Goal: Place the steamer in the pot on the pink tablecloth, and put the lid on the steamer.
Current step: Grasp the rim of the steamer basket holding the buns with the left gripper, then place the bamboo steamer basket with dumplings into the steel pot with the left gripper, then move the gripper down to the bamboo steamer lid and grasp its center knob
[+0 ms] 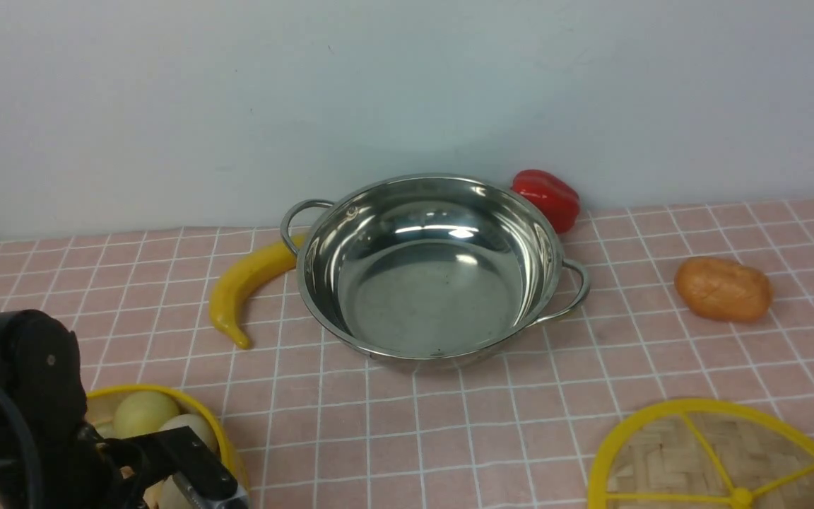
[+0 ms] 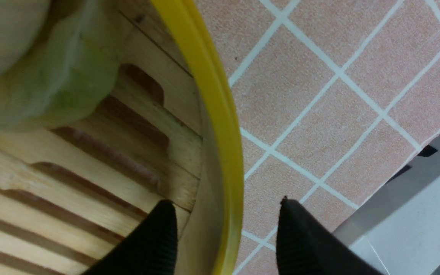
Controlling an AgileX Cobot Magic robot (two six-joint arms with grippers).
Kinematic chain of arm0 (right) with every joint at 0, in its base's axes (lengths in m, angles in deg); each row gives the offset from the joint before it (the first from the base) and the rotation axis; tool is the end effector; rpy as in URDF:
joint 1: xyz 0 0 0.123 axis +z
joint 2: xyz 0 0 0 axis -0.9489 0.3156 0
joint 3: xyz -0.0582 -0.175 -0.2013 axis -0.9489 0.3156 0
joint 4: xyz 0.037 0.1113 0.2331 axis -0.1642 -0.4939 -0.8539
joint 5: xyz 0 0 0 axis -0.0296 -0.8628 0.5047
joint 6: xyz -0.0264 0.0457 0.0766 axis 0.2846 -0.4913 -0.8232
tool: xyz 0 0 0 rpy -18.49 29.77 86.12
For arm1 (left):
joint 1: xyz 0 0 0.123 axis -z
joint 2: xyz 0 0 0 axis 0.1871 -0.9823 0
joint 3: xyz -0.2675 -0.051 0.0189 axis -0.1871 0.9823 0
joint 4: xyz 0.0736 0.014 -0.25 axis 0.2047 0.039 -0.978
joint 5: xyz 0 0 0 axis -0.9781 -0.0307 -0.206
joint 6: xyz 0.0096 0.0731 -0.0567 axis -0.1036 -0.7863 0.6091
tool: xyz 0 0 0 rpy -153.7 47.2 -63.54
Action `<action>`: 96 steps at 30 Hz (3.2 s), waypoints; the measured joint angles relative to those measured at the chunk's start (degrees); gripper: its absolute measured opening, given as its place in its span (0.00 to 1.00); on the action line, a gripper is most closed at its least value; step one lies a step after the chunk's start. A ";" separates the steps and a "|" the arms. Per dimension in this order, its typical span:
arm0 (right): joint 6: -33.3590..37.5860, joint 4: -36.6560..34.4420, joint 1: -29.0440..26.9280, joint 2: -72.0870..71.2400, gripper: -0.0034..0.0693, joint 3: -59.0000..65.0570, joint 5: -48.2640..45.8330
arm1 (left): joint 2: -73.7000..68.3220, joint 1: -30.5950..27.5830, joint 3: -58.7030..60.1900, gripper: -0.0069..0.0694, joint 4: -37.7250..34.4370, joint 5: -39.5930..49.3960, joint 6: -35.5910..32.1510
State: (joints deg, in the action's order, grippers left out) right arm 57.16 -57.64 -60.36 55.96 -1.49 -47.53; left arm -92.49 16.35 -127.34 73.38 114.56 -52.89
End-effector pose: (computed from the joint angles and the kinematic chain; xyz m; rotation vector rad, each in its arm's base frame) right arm 0.0771 0.0044 0.1770 0.1258 1.8552 0.2002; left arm 0.2046 -0.0315 0.1440 -1.1384 -2.6334 0.3104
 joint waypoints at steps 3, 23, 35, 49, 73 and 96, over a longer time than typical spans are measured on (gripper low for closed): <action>0.00 0.00 0.00 0.00 0.38 0.00 0.00 | -2.08 0.00 0.00 0.40 0.00 -1.14 0.00; 0.00 0.00 0.00 0.00 0.38 0.00 0.00 | 6.31 0.46 -23.78 0.15 2.95 5.79 3.35; 0.00 0.00 0.00 0.00 0.38 0.00 0.00 | -4.19 13.68 -46.89 0.14 5.60 7.04 -4.55; 0.00 0.00 0.00 0.00 0.38 0.00 0.00 | -28.71 24.46 -69.56 0.14 10.76 6.92 -5.81; 0.00 0.00 0.00 0.00 0.38 0.00 0.00 | -40.61 25.61 -70.43 0.37 9.35 5.98 -3.34; 0.00 0.00 0.00 0.00 0.38 0.00 0.00 | -16.16 21.02 -86.41 0.11 22.68 5.07 26.56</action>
State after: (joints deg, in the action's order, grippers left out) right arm 57.16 -57.64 -60.36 55.96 -1.49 -47.53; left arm -108.65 37.37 -213.75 96.05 119.62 -26.34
